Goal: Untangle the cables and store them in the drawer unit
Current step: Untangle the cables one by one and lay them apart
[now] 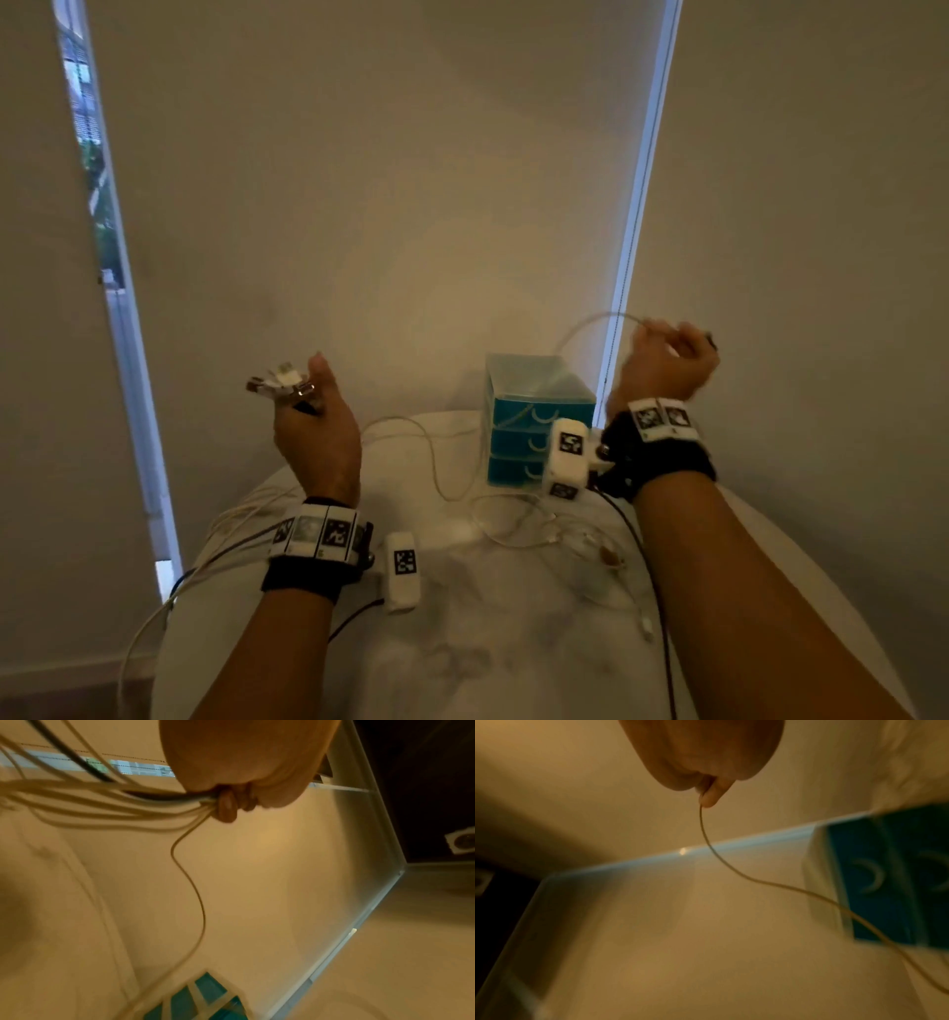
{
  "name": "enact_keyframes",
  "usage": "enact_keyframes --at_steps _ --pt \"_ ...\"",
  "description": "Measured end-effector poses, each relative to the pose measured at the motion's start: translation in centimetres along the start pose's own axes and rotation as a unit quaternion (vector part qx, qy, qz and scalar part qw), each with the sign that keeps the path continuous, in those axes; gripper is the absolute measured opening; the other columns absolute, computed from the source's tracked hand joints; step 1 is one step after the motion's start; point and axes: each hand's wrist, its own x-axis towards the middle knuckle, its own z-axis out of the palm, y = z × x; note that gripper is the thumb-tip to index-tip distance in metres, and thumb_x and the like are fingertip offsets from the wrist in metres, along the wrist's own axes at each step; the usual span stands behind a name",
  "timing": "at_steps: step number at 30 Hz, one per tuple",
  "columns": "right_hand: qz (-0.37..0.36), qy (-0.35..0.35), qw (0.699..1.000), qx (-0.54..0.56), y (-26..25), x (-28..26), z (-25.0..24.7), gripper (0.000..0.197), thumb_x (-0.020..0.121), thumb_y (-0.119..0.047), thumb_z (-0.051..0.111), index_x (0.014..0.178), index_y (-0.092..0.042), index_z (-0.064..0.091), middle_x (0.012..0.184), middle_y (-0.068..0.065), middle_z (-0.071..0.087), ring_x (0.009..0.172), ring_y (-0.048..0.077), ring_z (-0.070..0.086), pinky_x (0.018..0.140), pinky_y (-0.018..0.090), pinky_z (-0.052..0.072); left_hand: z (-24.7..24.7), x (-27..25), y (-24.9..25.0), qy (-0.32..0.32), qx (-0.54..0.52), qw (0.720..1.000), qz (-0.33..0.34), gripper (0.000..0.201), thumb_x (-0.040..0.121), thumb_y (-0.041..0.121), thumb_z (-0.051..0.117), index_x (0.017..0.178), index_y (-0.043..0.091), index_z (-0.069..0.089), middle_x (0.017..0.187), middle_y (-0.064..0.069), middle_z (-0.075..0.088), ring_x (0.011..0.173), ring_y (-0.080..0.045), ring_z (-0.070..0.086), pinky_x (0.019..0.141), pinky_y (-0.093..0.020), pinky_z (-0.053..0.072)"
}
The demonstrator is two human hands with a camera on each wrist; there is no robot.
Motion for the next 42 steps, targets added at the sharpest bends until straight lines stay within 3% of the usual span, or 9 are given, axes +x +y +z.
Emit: enact_keyframes --at_steps 2,5,11,17,22,28,33,38,42 --pt "0.082 -0.286 0.950 -0.095 -0.2 -4.2 5.9 0.040 0.096 -0.011 0.078 0.133 -0.012 0.062 0.129 0.011 0.069 0.110 0.023 0.068 0.091 0.031 0.058 -0.2 0.2 0.9 0.072 -0.069 0.995 0.028 0.049 0.108 0.051 0.052 0.139 0.014 0.062 0.129 0.005 0.069 0.120 -0.006 0.066 0.092 -0.007 0.046" --pt "0.161 -0.588 0.743 -0.278 0.1 -8.1 8.7 0.030 0.102 -0.035 0.071 0.131 -0.031 0.073 0.146 -0.003 0.064 0.129 0.016 0.056 0.110 0.039 0.049 -0.8 1.1 1.0 0.101 -0.118 0.985 0.070 0.048 0.110 0.046 0.050 0.146 0.014 0.054 0.129 0.012 0.061 0.109 0.016 0.061 0.095 -0.003 0.042" --pt "0.153 -0.560 0.767 -0.275 1.7 -9.7 1.1 0.029 0.108 -0.026 0.061 0.131 -0.012 0.072 0.119 0.007 0.079 0.109 0.023 0.077 0.097 0.039 0.063 -0.2 -0.3 0.7 -0.143 0.085 0.985 0.045 0.037 0.106 0.055 0.053 0.123 0.024 0.066 0.107 0.014 0.070 0.100 -0.007 0.065 0.087 -0.020 0.049" --pt "0.152 -0.422 0.856 -0.256 3.8 -10.5 -7.2 0.051 0.095 -0.047 0.074 0.141 -0.027 0.065 0.133 -0.010 0.072 0.126 0.009 0.067 0.108 0.034 0.056 1.3 -3.3 -2.6 -0.532 0.262 0.804 0.043 0.018 0.095 0.038 0.078 0.088 0.027 0.066 0.085 0.014 0.068 0.075 0.006 0.061 0.076 -0.025 0.046" --pt "0.111 -0.504 0.811 -0.275 5.1 -11.4 -9.2 0.051 0.093 -0.043 0.079 0.142 -0.045 0.063 0.143 -0.019 0.064 0.129 -0.002 0.061 0.105 0.023 0.054 2.1 -5.1 -3.8 -0.628 0.393 0.666 0.086 0.013 0.095 0.035 0.077 0.105 0.027 0.073 0.097 0.005 0.071 0.095 -0.016 0.068 0.090 -0.035 0.055" --pt "0.047 -0.456 0.850 -0.261 5.6 -11.9 -9.8 0.028 0.098 -0.018 0.076 0.125 -0.019 0.079 0.116 -0.007 0.080 0.109 0.003 0.074 0.091 0.018 0.059 2.7 -6.2 -4.3 -0.555 0.448 0.699 0.061 0.034 0.090 0.046 0.078 0.109 0.018 0.077 0.094 -0.003 0.074 0.083 -0.019 0.070 0.070 -0.031 0.057" --pt "0.027 -0.495 0.811 -0.312 4.4 -10.5 -10.2 0.023 0.103 -0.033 0.068 0.121 -0.025 0.081 0.110 -0.012 0.081 0.106 0.001 0.074 0.094 0.018 0.057 2.6 -6.4 -4.6 -0.531 0.430 0.730 0.033 0.031 0.087 0.049 0.081 0.097 0.020 0.076 0.098 -0.006 0.075 0.090 -0.021 0.069 0.075 -0.034 0.053" --pt "0.133 -0.320 0.891 -0.293 2.6 -5.9 -13.0 0.021 0.103 -0.028 0.068 0.108 -0.013 0.082 0.104 -0.002 0.083 0.102 0.015 0.078 0.085 0.030 0.064 2.6 -6.4 -4.0 -0.493 0.349 0.797 0.013 0.037 0.088 0.046 0.080 0.070 0.022 0.058 0.083 -0.005 0.072 0.084 -0.025 0.067 0.080 -0.039 0.050" --pt "0.159 -0.318 0.824 -0.442 2.3 -4.1 -15.5 0.025 0.101 -0.039 0.070 0.099 -0.018 0.084 0.090 -0.002 0.081 0.072 0.015 0.075 0.055 0.021 0.052 2.3 -6.5 -4.5 -0.472 0.305 0.826 -0.032 0.040 0.087 0.046 0.083 0.067 0.021 0.059 0.071 0.005 0.064 0.073 -0.015 0.060 0.069 -0.031 0.044"
